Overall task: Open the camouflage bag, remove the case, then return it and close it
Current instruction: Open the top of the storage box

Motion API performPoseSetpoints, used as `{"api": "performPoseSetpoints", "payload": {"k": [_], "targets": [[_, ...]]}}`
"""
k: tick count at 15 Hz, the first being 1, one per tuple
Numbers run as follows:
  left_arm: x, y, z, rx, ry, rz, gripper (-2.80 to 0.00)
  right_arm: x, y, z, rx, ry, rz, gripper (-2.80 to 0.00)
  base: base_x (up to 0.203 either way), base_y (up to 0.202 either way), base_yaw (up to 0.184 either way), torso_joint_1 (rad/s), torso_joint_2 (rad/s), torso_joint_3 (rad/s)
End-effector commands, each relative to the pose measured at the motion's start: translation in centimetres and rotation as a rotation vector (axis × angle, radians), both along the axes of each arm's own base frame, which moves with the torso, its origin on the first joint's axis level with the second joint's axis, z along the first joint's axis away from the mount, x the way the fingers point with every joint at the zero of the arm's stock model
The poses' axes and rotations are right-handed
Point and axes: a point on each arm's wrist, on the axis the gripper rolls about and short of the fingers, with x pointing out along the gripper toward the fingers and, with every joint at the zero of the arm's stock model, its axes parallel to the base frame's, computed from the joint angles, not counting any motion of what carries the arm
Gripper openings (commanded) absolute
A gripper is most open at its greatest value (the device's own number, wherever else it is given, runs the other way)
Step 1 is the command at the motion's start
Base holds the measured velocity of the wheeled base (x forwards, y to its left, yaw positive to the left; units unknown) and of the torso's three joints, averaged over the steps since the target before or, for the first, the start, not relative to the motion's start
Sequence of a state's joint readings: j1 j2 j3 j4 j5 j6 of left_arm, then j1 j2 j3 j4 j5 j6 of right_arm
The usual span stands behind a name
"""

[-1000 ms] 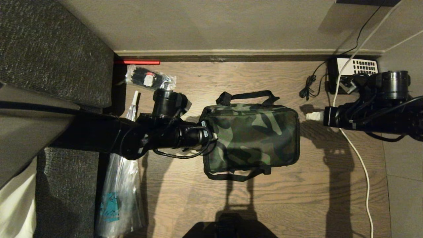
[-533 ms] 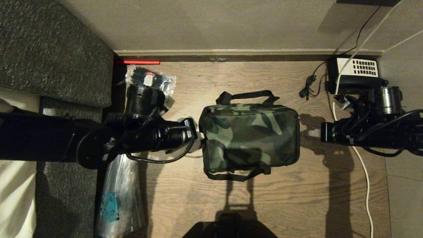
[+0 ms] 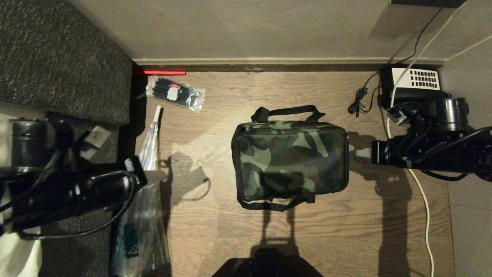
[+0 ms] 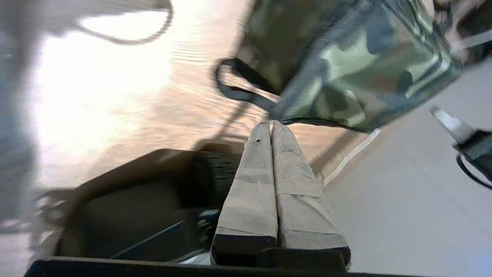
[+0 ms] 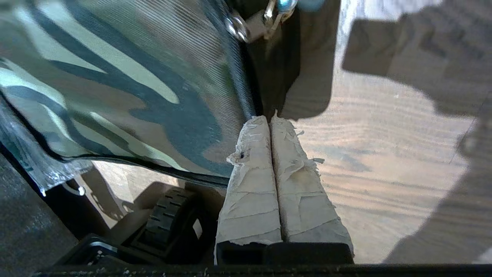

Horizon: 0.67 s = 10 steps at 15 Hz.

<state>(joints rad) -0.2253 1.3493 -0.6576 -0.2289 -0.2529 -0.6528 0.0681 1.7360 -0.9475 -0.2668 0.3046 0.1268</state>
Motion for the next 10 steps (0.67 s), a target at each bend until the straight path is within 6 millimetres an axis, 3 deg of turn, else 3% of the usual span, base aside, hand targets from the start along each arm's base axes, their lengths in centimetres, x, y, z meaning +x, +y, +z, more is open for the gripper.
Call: {"api": "performPoseSetpoints", "payload": {"k": [1,5,10], "targets": [[-5.9,2.6,-0.6,-0.022,-0.078,0.08,-2.8,-0.5,0.0,1.2,0.004,-0.04,0.003,-2.8,0.0,0.0,0.0,0.0,0.0,0.0],[-13.0,3.9,-3.9,-0.052,-0.184,0.101,-2.8,-2.7,-0.2,3.7,0.018,-0.109,0.0,-2.8,0.0,0.0,0.0,0.0,0.0,0.0],[-20.2,4.5,-7.9,-0.059,-0.326,0.176,-2.8,-3.6,-0.2,4.2,0.025,-0.126,-0.003,-2.8,0.0,0.0,0.0,0.0,0.0,0.0]]}}
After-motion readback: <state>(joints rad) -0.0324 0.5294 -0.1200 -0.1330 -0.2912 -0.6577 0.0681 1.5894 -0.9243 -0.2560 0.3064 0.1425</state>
